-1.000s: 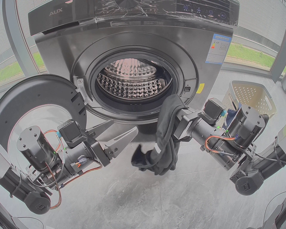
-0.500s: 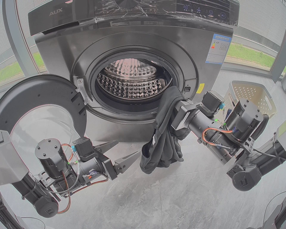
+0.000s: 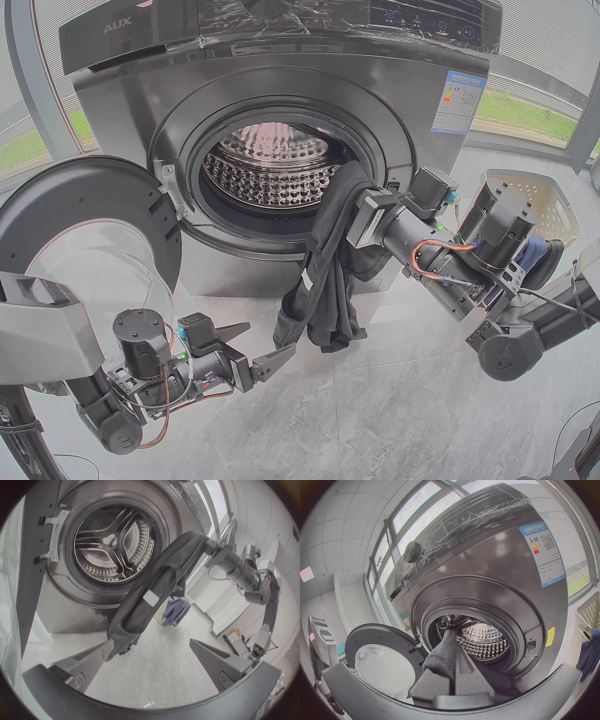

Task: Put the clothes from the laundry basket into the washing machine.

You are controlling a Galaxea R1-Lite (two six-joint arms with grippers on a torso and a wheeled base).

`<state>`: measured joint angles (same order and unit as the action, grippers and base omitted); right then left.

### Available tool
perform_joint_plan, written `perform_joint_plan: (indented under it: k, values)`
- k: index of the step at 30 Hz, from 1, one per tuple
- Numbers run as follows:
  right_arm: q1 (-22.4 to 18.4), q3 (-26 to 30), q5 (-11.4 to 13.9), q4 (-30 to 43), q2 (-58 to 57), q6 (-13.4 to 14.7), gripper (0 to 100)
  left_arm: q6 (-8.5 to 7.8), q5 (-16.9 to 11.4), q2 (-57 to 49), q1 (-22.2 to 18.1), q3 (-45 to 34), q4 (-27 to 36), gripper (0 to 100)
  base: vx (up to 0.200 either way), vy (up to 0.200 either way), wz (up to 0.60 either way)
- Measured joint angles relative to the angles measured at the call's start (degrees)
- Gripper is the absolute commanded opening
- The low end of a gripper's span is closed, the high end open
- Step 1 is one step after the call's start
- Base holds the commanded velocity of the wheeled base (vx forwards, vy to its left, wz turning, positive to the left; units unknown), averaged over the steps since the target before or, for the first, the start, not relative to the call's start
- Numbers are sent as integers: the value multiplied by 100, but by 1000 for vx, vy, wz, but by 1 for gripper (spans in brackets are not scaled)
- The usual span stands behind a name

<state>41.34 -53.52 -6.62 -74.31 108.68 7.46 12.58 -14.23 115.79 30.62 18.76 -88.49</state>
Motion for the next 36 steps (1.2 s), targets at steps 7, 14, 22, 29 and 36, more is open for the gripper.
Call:
perform_joint_plan:
  k: [7, 14, 22, 29, 36]
  values:
    - [30, -89, -5, 41, 9, 9, 0, -163, -9, 585, -74, 297, -2, 100, 0, 0, 0]
    - [66, -69, -5, 44, -5, 11, 0, -180, 20, 1070, -96, 800, -2, 100, 0, 0, 0]
    - [119, -17, -13, 22, -17, 11, 0, -174, 6, 1591, -163, 1353, 0, 100, 0, 0, 0]
    - [157, 0, -20, -5, -11, 15, 0, -167, -28, 1944, -182, 1809, -2, 100, 0, 0, 0]
    - [194, 63, -22, -32, -5, 22, 0, -169, -28, 2305, -188, 2303, 0, 100, 0, 0, 0]
